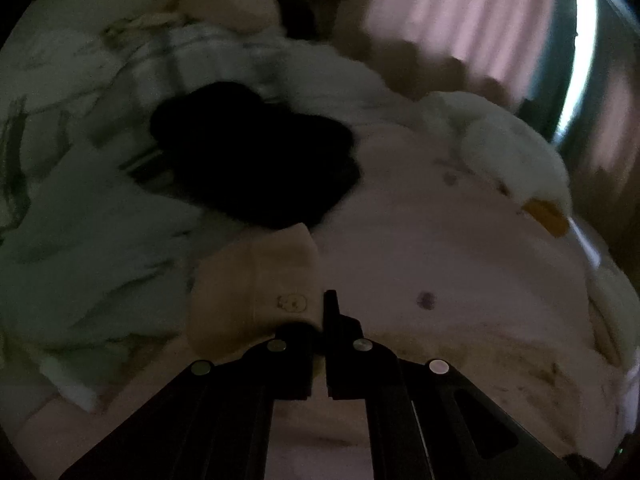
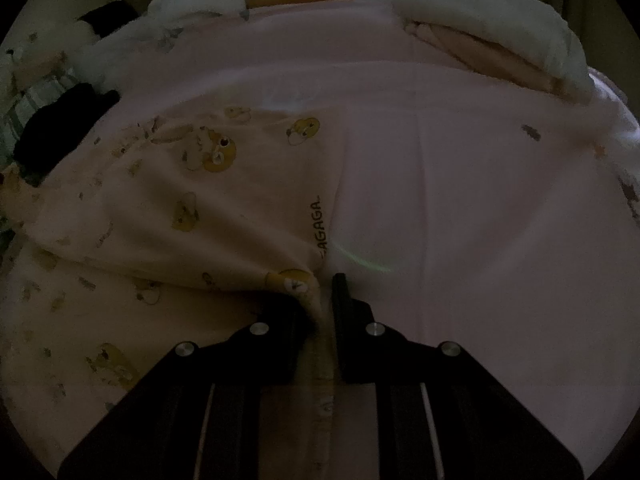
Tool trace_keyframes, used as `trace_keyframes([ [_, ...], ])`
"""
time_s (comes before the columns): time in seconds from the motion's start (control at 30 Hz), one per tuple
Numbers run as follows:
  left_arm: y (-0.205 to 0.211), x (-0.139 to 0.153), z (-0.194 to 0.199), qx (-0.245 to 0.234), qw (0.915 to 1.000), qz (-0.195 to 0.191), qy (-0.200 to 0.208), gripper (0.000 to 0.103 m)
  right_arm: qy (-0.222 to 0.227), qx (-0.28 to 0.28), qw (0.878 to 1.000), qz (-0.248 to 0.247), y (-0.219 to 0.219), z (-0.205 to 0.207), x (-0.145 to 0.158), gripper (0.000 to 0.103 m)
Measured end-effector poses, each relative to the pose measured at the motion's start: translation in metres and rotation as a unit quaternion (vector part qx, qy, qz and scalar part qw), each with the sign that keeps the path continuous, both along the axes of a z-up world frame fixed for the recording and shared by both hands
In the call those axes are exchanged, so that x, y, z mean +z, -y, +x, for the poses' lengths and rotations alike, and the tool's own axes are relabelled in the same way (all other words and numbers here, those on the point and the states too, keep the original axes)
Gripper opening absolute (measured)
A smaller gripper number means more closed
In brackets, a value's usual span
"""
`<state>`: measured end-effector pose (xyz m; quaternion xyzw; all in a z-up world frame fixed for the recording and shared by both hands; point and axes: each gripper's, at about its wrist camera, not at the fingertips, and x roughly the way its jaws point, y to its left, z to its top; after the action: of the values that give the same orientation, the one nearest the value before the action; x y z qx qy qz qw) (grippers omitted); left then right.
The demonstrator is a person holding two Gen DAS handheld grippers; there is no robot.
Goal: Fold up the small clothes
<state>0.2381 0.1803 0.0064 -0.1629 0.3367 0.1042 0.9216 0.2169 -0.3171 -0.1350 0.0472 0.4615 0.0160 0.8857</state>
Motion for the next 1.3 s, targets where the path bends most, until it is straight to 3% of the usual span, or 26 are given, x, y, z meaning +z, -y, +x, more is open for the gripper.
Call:
trace_keyframes([
  [0.17,0.064,0.010,0.001,-0.065,0.9974,0.018,0.026,0.004,0.006,0.000,1.000,0.026,0.006,-0.003,-0.002,0.015],
  [0.3,0.123,0.014,0.006,-0.127,0.9914,0.002,0.032,0.003,0.007,0.003,1.000,0.016,0.001,-0.003,-0.001,0.015],
  [0.47,0.193,0.011,0.007,-0.199,0.9793,-0.023,0.027,0.003,0.008,0.003,1.000,0.020,0.003,-0.004,-0.001,0.015],
  [0.7,0.282,-0.006,0.005,-0.283,0.9589,-0.022,0.011,0.003,0.010,0.002,0.999,0.037,0.006,-0.004,-0.002,0.015],
  [0.87,0.317,-0.024,0.008,-0.327,0.9437,-0.045,-0.022,0.004,0.009,0.003,0.999,0.030,0.002,-0.004,-0.001,0.015],
  [1.0,0.326,-0.035,0.011,-0.367,0.9238,-0.097,-0.050,0.003,0.010,0.004,1.000,0.025,0.002,-0.003,-0.001,0.015],
  [1.1,0.322,-0.031,0.012,-0.360,0.9226,-0.127,-0.052,0.003,0.010,0.003,0.999,0.033,0.004,-0.003,-0.001,0.015],
  [1.17,0.327,-0.028,0.010,-0.382,0.9095,-0.149,-0.066,0.012,0.011,0.003,0.999,0.032,0.004,-0.003,-0.002,0.015],
  [1.23,0.328,-0.023,0.003,-0.393,0.9025,-0.160,-0.074,0.039,0.011,0.004,1.000,0.029,0.003,-0.003,-0.002,0.015],
  [1.3,0.321,-0.014,-0.004,-0.398,0.8985,-0.173,-0.064,0.044,0.011,0.004,1.000,0.028,0.003,-0.003,-0.002,0.015],
])
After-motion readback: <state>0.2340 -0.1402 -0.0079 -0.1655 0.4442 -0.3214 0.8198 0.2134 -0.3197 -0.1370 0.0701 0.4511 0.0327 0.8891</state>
